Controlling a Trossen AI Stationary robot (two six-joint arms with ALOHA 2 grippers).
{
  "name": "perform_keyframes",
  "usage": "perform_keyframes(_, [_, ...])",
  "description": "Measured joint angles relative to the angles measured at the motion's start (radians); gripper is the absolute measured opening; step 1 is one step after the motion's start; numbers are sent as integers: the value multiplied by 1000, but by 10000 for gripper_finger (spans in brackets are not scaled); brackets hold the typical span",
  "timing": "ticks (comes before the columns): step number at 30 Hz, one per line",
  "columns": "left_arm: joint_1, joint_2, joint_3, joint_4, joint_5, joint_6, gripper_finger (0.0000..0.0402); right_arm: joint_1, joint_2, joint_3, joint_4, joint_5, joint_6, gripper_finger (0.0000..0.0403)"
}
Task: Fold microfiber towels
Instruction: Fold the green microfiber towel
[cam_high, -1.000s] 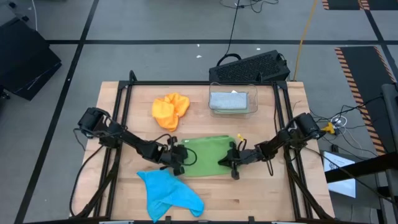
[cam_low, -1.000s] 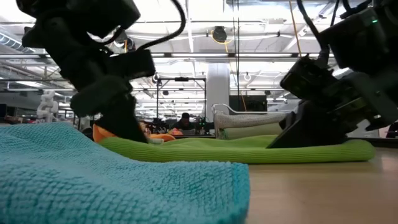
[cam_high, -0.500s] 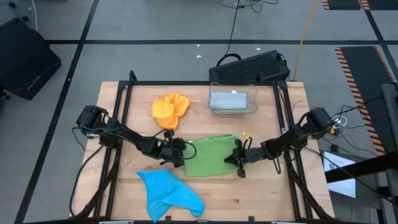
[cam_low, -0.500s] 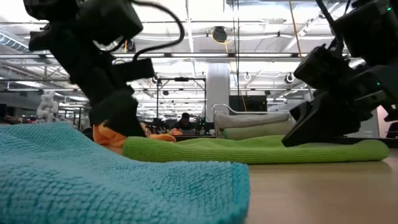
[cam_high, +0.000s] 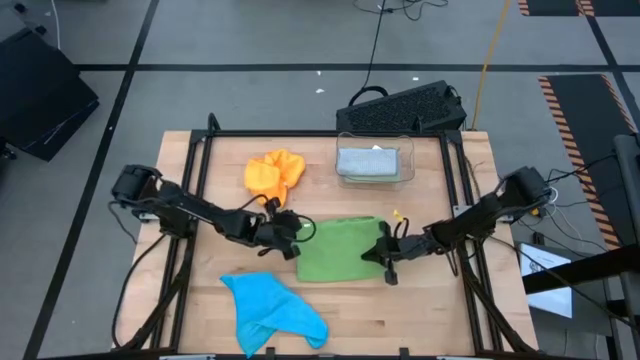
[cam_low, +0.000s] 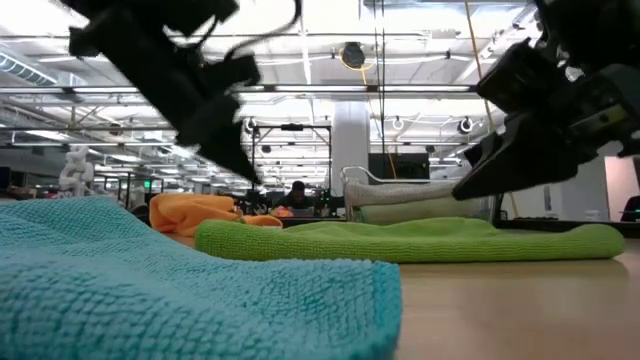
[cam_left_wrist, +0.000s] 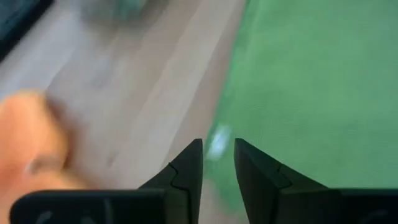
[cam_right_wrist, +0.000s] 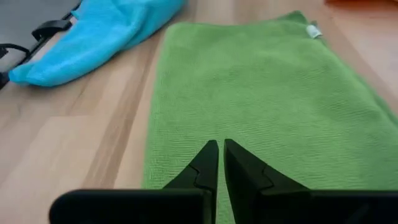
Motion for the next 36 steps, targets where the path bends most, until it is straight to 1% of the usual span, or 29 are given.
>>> perform_keyframes(3, [-38,-40,2,42,13,0,92,0,-65,0,-85,28,9,18])
perform_keyframes(5, [-65,-38,4,107,72,-3,92,3,-103,-2,-158,49,32,18])
perform_keyframes(6, [-77,-37,3,119,108,-12,92,3,-109,-3,-168,51,53,18])
perform_keyframes(9, [-104,16,7,195,203,-69,92,2,-121,-3,-231,51,120,18])
perform_keyframes(11, [-122,49,-1,153,220,-86,92,3,-105,0,-236,49,158,18])
perform_keyframes(13, [-126,101,3,174,219,-95,92,9,-102,-1,-278,45,184,18])
perform_keyframes(15, [-120,131,0,119,216,-91,92,12,-85,-1,-281,23,199,18])
perform_keyframes(17, [-98,180,3,120,214,-83,92,22,-78,0,-317,20,220,18])
perform_keyframes(19, [-73,194,5,87,193,-69,92,29,-61,-2,-302,21,250,18])
perform_keyframes(23, [-5,213,8,85,131,-14,92,58,-26,7,-273,22,342,18])
perform_keyframes(26, [47,204,4,75,105,93,92,80,14,9,-210,28,368,18])
perform_keyframes(30, [123,180,0,41,42,225,92,97,110,41,-102,56,391,18])
perform_keyframes(32, [161,151,0,22,45,262,92,98,162,75,-45,77,365,18])
perform_keyframes(34, [185,111,17,-41,60,291,92,103,183,95,1,94,339,18])
perform_keyframes(36, [186,37,34,-138,78,288,92,104,181,112,22,98,304,18])
